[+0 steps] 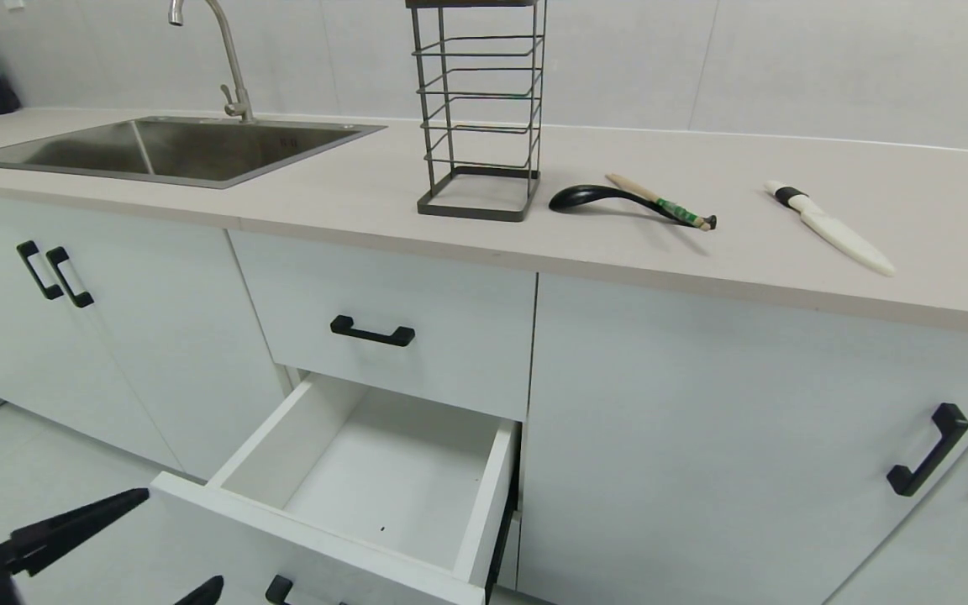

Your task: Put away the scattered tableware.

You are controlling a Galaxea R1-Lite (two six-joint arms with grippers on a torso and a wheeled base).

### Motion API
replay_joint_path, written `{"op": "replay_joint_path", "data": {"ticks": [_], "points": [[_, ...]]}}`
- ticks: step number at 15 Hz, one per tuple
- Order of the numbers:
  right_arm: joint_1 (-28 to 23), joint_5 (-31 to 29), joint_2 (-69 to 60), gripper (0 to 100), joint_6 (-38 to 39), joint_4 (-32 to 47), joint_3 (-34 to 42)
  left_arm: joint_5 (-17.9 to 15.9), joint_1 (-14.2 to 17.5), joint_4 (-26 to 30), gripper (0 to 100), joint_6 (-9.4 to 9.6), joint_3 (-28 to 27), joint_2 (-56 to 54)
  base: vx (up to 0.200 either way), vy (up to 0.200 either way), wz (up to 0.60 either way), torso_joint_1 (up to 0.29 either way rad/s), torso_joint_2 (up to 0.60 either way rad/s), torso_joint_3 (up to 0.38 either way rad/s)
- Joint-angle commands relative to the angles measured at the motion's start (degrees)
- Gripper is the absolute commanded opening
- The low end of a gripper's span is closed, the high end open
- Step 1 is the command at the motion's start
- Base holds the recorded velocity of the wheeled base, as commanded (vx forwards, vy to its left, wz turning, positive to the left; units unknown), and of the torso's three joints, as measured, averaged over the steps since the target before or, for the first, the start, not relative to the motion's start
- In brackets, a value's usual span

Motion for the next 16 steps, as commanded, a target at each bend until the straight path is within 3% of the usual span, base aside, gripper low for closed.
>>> {"op": "replay_joint_path", "data": {"ticks": [1, 2, 3, 5, 7, 8, 9, 11, 12, 16], "points": [[0.0, 0.0, 0.1, 0, 0.0, 0.0, 0.0, -0.1, 9.2, 5.1, 100, 9.15, -0.1, -21.5, 0.0, 0.0, 0.0, 0.0, 0.0, 0.0], [0.0, 0.0, 0.1, 0, -0.1, 0.0, 0.0, -0.3, 10.8, 8.5, 100, 10.12, 0.1, -25.7, 0.0, 0.0, 0.0, 0.0, 0.0, 0.0], [0.0, 0.0, 0.1, 0, 0.0, 0.0, 0.0, -0.3, 11.4, 16.0, 100, 10.12, 0.0, -32.3, 0.0, 0.0, 0.0, 0.0, 0.0, 0.0], [0.0, 0.0, 0.1, 0, -0.1, 0.0, 0.0, -0.2, 10.9, 25.8, 100, 10.12, 0.1, -40.2, 0.0, 0.0, 0.0, 0.0, 0.0, 0.0], [0.0, 0.0, 0.1, 0, 0.0, 0.0, 0.0, 0.0, 12.5, 30.7, 100, 9.33, 0.2, -44.6, 0.0, 0.0, 0.0, 0.0, 0.0, 0.0], [0.0, 0.0, 0.1, 0, 0.0, 0.0, 0.0, 0.4, 12.6, 30.7, 100, 8.63, 0.2, -44.7, 0.0, 0.0, 0.0, 0.0, 0.0, 0.0], [0.0, 0.0, 0.1, 0, 0.0, 0.0, 0.0, 2.7, 12.6, 30.7, 100, 6.69, 0.2, -44.7, 0.0, 0.0, 0.0, 0.0, 0.0, 0.0], [0.0, 0.0, 0.1, 0, 0.0, -0.1, 0.0, 12.9, 12.6, 31.0, 100, 3.18, 0.2, -44.7, 0.0, 0.0, 0.0, 0.0, 0.0, 0.0], [0.0, 0.0, 0.1, 0, 0.0, 0.0, 0.0, 15.0, 12.6, 31.0, 100, 1.42, 0.2, -44.7, 0.0, 0.0, 0.0, 0.0, 0.0, 0.0], [0.0, 0.0, 0.1, 0, -0.1, 0.0, 0.0, 16.8, 12.7, 31.1, 100, -0.51, 0.2, -44.7, 0.0, 0.0, 0.0, 0.0, 0.0, 0.0]]}}
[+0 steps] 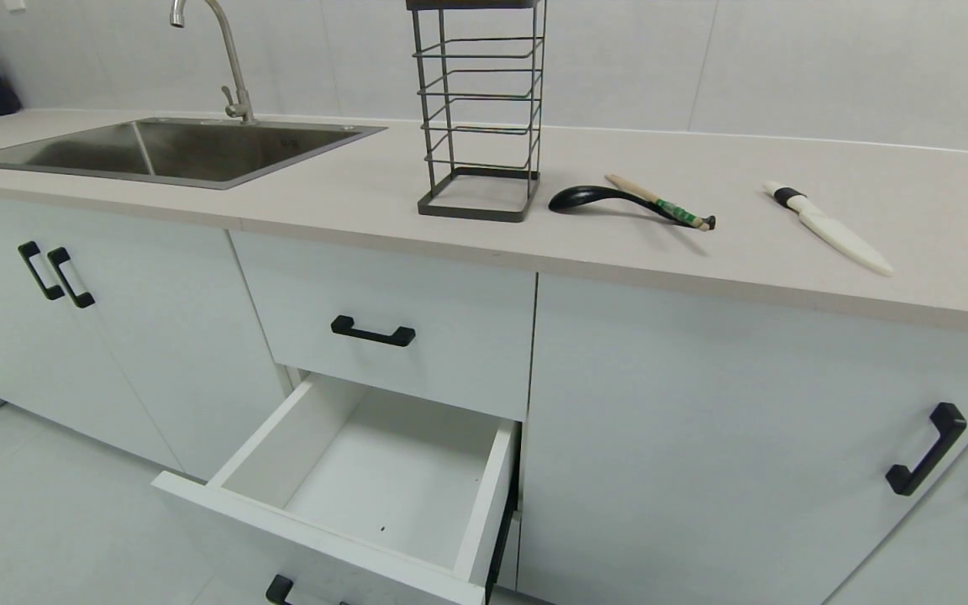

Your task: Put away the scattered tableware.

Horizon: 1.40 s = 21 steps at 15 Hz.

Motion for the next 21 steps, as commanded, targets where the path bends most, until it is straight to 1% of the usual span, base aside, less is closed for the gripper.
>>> {"op": "replay_joint_path", "data": {"ticks": [1, 2, 3, 4, 5, 6, 8, 9, 10, 12, 13, 15, 16, 18, 19, 21], "points": [[0.0, 0.0, 0.1, 0, 0.0, 0.0, 0.0, 0.1, 0.0, 0.0, 100, -0.19, 0.0, 0.0, 0.0, 0.0, 0.0, 0.0, 0.0, 0.0], [0.0, 0.0, 0.1, 0, 0.0, 0.0, 0.0, 0.6, 0.0, 0.0, 100, -0.45, 0.0, 0.0, 0.0, 0.0, 0.0, 0.0, 0.0, 0.0], [0.0, 0.0, 0.1, 0, -0.1, 0.0, 0.0, 2.3, 0.0, 0.0, 100, -2.03, 0.0, 0.0, 0.0, 0.0, 0.0, 0.0, 0.0, 0.0], [0.0, 0.0, 0.1, 0, 0.0, 0.0, 0.0, 3.8, 0.0, 0.3, 100, -4.14, 0.0, 0.0, 0.0, 0.0, 0.0, 0.0, 0.0, 0.0], [0.0, 0.0, 0.1, 0, 0.0, 0.0, 0.0, 6.3, 0.0, 2.2, 100, -9.06, 0.0, 0.0, 0.0, 0.0, 0.0, 0.0, 0.0, 0.0], [0.0, 0.0, 0.1, 0, -0.1, 0.0, 0.0, 6.3, 0.0, 2.3, 100, -9.15, 0.0, 0.0, 0.0, 0.0, 0.0, 0.0, 0.0, 0.0], [0.0, 0.0, 0.1, 0, 0.0, 0.0, 0.0, 5.7, 0.0, 2.4, 100, -7.39, 0.0, 0.0, 0.0, 0.0, 0.0, 0.0, 0.0, 0.0], [0.0, 0.0, 0.1, 0, 0.0, 0.0, 0.0, 4.6, 0.0, 2.5, 100, -6.43, 0.0, 0.0, 0.0, 0.0, 0.0, 0.0, 0.0, 0.0], [0.0, 0.0, 0.1, 0, -0.1, 0.0, 0.0, 4.6, 0.0, 2.5, 100, -6.6, 0.0, 0.0, 0.0, 0.0, 0.0, 0.0, 0.0, 0.0], [0.0, 0.4, 0.1, 0, -1.0, 0.0, 0.0, 4.9, 0.0, 2.7, 100, -8.19, 0.0, 0.0, 0.0, 0.0, 0.0, 0.0, 0.0, 0.0], [0.0, 0.4, 0.1, 0, -0.7, 0.0, 0.0, 4.4, 0.0, 2.9, 100, -7.75, 0.0, 0.0, 0.0, 0.0, 0.0, 0.0, 0.0, 0.0], [0.0, 0.0, 0.1, 0, -0.4, 0.0, 0.0, 4.2, 0.0, 3.1, 100, -6.25, 0.0, 0.0, 0.0, 0.0, 0.0, 0.0, 0.0, 0.0], [0.0, 0.0, 0.1, 0, -0.4, 0.0, 0.0, 3.6, 0.0, 3.2, 100, -5.37, 0.0, 0.0, 0.0, 0.0, 0.0, 0.0, 0.0, 0.0], [0.0, 0.0, 0.1, 0, -0.5, 0.0, 0.0, 2.1, -0.1, 3.2, 100, -5.37, 0.0, 0.0, 0.0, 0.0, 0.0, 0.0, 0.0, 0.0], [0.0, 0.0, 0.1, 0, -0.5, 0.0, 0.0, 2.1, -0.1, 3.2, 100, -5.9, 0.0, 0.0, 0.0, 0.0, 0.0, 0.0, 0.0, 0.0], [0.0, 0.0, 0.0, 0, -0.6, 0.0, 0.0, 2.1, -0.1, 3.2, 100, -5.9, 0.0, 0.0, 0.0, 0.0, 0.0, 0.0, 0.0, 0.0]]}}
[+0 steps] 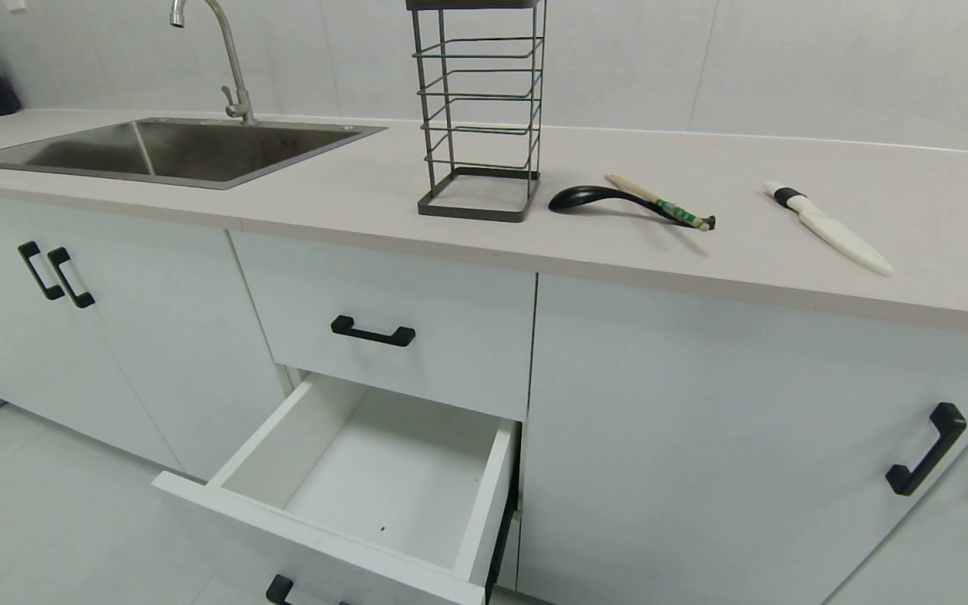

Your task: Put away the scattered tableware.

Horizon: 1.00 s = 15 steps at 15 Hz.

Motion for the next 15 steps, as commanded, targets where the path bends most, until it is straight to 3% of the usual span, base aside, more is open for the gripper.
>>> {"op": "replay_joint_path", "data": {"ticks": [1, 6, 9, 15], "points": [[0.0, 0.1, 0.1, 0, 0.0, 0.0, 0.0, 0.0, 0.1, 0.0, 100, -0.02, 0.0, 0.1, 0.0, 0.0, 0.0, 0.0, 0.0, 0.0], [0.0, -0.2, 0.1, 0, 0.1, 0.0, 0.0, 0.0, 0.0, 0.0, 100, -0.02, 0.0, 0.1, 0.0, 0.0, 0.0, 0.0, 0.0, 0.0], [0.0, -0.1, 0.1, 0, -0.6, 0.0, 0.0, 0.0, 0.1, 0.0, 100, -0.02, 0.0, 0.1, 0.0, 0.0, 0.6, -0.001, 0.0, 0.002], [0.0, -0.2, 0.1, 0, 0.1, 0.0, 0.0, 0.0, 0.0, 0.0, 100, -0.02, 0.0, 0.1, 0.0, 0.0, 0.0, 0.0, 0.0, 0.0]]}}
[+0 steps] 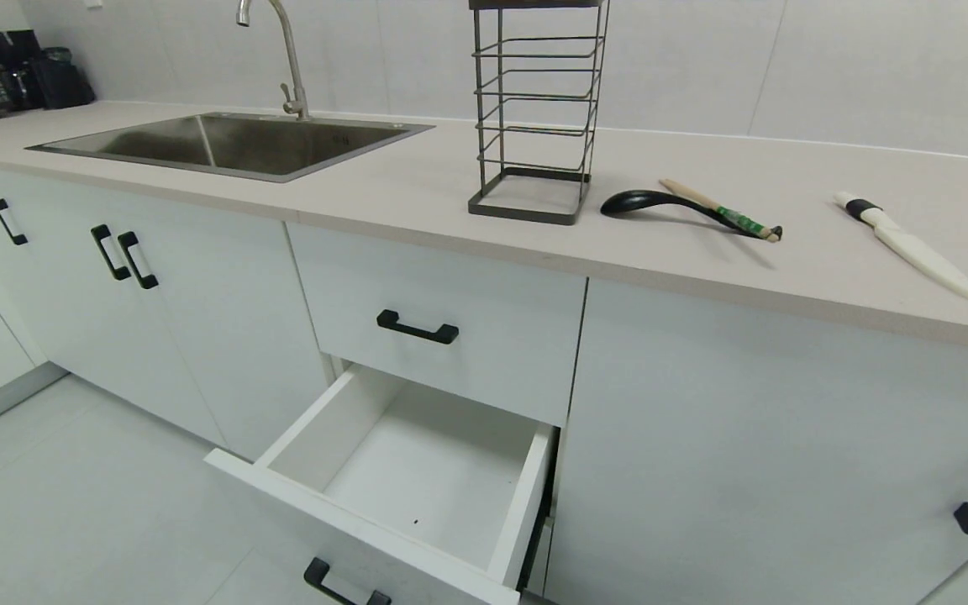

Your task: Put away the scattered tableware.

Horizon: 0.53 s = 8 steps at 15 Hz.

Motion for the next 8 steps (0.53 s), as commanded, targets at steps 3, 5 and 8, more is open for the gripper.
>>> {"op": "replay_joint_path", "data": {"ticks": [3, 5, 8], "points": [[0.0, 0.0, 0.1, 0, -0.1, 0.0, 0.0, 0.0, 0.0, 0.0, 100, 0.0, 0.0, 0.1, 0.0, 0.0, 0.0, 0.03, -0.04, -0.011], [0.0, 0.0, 0.1, 0, -0.1, 0.0, 0.0, 0.0, 0.0, 0.0, 100, 0.0, 0.0, 0.1, 0.0, 0.0, 0.0, 0.181, -0.12, -0.066], [0.0, 0.1, 0.1, 0, -0.3, 0.0, 0.0, 0.0, 0.0, 0.0, 100, 0.0, 0.0, 0.1, 0.0, 0.0, 0.0, 0.243, -0.14, -0.167]]}}
